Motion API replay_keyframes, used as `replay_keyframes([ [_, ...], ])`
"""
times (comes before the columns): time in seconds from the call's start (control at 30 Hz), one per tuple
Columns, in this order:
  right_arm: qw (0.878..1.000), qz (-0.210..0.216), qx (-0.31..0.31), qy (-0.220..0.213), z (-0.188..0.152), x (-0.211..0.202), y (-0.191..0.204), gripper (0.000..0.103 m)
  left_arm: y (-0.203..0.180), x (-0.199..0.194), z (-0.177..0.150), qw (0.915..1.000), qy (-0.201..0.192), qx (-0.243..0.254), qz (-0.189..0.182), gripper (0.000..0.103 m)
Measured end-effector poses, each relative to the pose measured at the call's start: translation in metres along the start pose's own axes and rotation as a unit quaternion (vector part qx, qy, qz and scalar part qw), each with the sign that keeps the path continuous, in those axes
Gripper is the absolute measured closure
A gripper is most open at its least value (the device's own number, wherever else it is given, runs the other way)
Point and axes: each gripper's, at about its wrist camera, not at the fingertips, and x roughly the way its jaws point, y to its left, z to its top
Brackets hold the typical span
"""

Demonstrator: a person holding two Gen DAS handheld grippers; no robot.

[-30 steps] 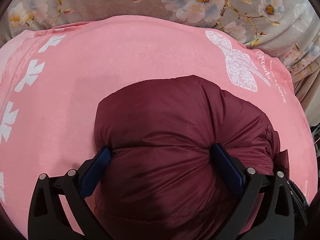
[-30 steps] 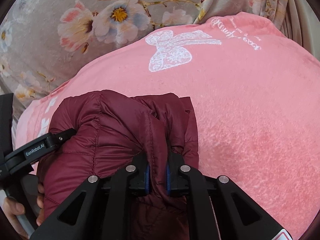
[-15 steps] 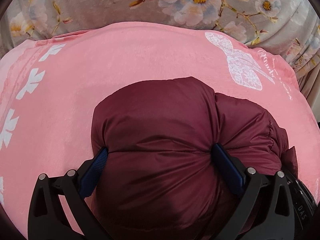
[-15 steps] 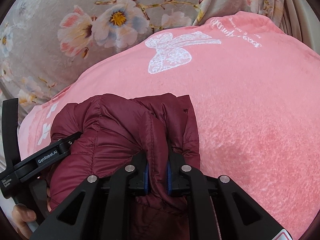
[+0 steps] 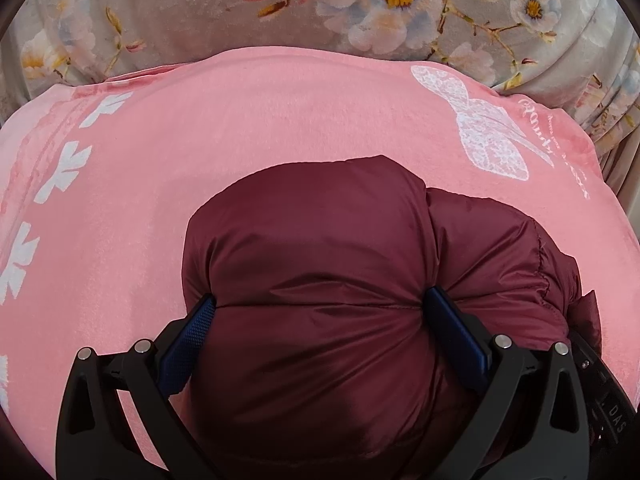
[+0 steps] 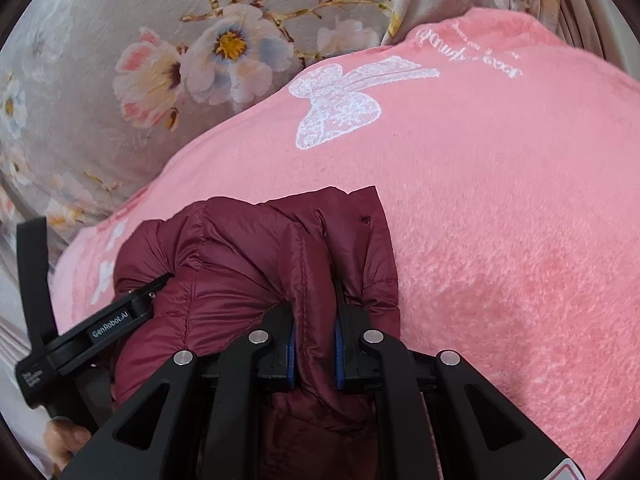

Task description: Fold large clothes

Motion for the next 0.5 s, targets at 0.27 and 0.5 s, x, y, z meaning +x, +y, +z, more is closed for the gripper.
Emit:
replay_keyframes([
  [0.27,0.999,-0.044,-0.015,-0.011,-0.016,-0.102,0.014,0.08,0.036,-0.055,-0.013,0.9969,0.046,-0.016,-0.062,0.005],
  [0.5,0.998,-0.009,-0.024,0.061,-0.083,-0.132,0.01,0.07,0.034,-0.12,-0.085,0.9896,0.082,0.06,-0.102,0.005],
])
